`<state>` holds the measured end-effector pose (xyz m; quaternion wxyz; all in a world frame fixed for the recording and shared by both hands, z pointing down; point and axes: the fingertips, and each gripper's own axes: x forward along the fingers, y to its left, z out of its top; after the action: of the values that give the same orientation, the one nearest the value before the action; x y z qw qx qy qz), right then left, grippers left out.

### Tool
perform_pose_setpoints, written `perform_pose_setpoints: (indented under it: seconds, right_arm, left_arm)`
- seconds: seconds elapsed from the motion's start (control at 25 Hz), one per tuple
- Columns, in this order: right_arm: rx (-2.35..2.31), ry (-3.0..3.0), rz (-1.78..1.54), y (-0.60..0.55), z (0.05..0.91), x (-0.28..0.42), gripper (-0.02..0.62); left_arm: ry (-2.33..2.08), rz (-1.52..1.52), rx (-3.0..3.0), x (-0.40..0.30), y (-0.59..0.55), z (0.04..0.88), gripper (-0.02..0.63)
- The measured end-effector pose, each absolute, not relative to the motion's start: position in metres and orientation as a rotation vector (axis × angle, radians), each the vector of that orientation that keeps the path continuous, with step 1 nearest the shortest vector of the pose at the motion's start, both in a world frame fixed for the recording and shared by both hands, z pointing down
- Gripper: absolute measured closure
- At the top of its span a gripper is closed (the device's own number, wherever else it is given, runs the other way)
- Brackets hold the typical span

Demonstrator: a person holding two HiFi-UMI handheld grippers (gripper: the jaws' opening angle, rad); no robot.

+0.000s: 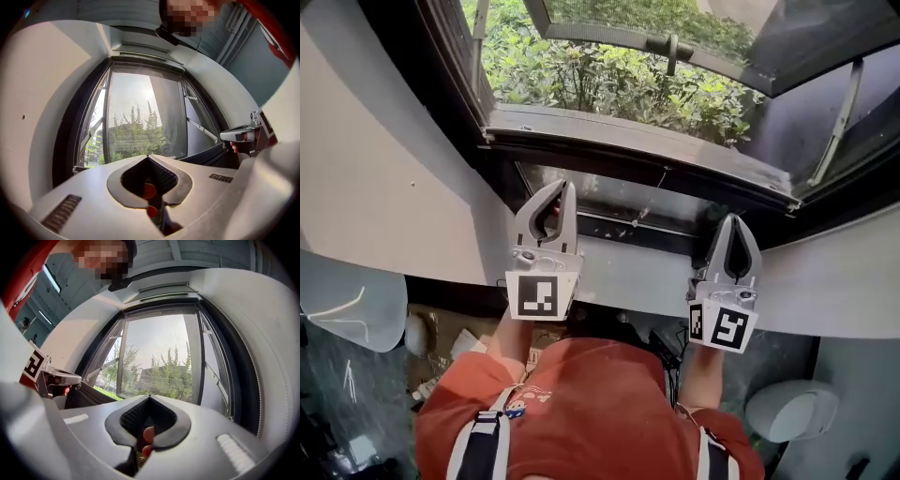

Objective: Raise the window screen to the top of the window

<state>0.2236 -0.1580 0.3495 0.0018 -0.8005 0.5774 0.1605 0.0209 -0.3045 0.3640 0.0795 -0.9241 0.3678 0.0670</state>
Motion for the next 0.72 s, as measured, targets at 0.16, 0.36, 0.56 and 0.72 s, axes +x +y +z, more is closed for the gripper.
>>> perform_pose_setpoints:
  seconds: [0.16,0.36,0.56,0.72]
  right_arm:
    - [-2.498,1.825,0.516,-0.161,0.35,0.236,0.586]
    - [-2.514,1.843,0.519,-0.166,0.359,0.25,0.586]
    - [-2.538,1.944,0.534,-0.177,0.369,0.255,0.586]
    - [-2.559,2.017,0.591,-0.184,0.373,0.256,0.584]
  left_arm:
    - [1.102,0.2,-2.746,0.035,-0.306,0.364,0.601]
    - [1.11,0.165,-2.731,0.048,-0.31,0.366,0.601]
    - [1.094,0.07,-2.642,0.05,-0.318,0.372,0.601]
    - [1.041,-0.018,-2.539,0.056,-0.321,0.376,0.596]
